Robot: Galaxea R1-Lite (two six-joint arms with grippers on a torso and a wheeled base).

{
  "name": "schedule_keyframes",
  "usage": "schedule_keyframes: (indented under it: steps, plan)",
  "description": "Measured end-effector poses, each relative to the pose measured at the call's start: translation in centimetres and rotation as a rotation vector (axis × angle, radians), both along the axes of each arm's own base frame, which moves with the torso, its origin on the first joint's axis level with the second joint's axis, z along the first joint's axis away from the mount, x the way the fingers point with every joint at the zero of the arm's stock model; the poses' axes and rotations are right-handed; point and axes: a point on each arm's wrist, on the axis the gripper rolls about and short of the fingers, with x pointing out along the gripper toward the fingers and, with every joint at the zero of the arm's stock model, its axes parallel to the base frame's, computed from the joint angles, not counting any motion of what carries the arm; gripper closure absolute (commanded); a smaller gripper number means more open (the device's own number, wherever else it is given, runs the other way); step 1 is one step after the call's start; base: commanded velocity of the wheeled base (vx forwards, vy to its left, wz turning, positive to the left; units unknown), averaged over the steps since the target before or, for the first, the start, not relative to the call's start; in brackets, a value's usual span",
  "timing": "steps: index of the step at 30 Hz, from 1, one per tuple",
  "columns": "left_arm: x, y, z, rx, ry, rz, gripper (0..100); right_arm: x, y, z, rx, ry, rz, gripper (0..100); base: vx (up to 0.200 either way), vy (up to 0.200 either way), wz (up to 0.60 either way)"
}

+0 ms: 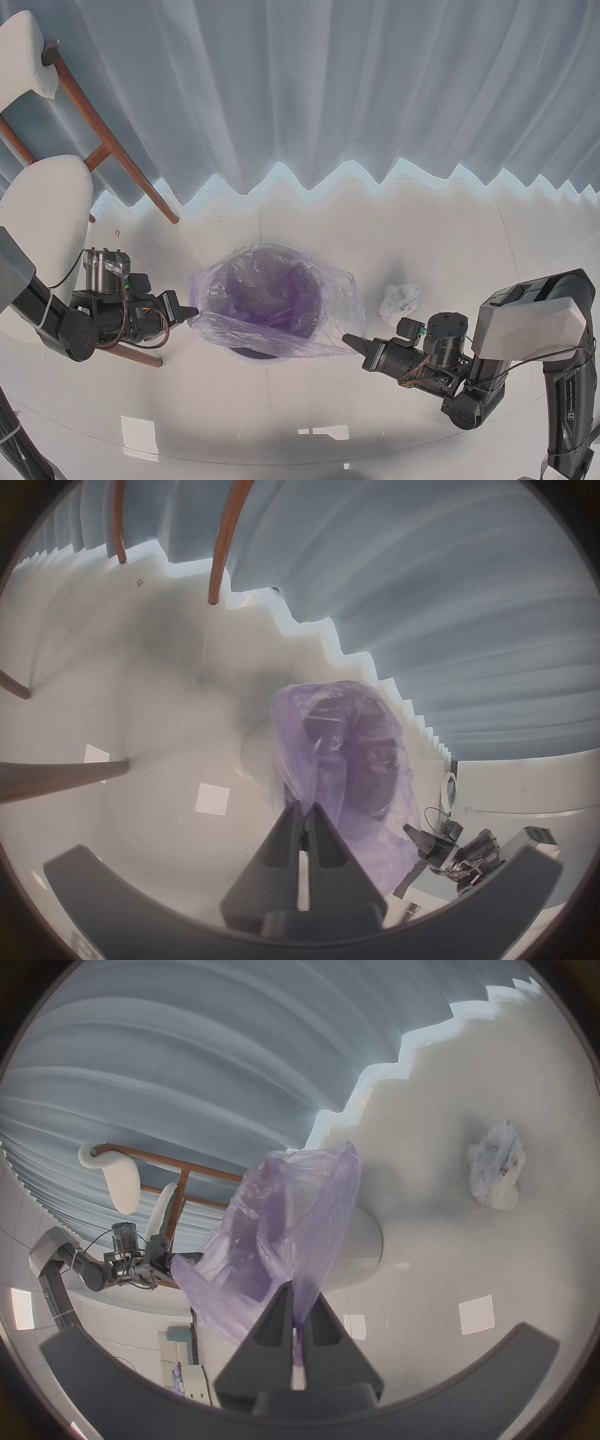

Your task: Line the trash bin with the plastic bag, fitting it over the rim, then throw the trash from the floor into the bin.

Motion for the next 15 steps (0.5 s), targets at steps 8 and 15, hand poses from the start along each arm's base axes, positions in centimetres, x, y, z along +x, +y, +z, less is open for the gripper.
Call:
schedule_keyframes:
  steps: [8,15]
  plan:
    - [-0.4,1.5,-1.3,0.068,0.012,0.008,100,-1.1,1.0,-0.6,-0.014,0.03,0.037,100,0.0,0.0,0.0]
    - [-0.5,2.2,-2.9,0.131,0.033,-0.008,100,-2.0,2.6,-1.4,-0.03,0.048,0.073,100,0.0,0.0,0.0]
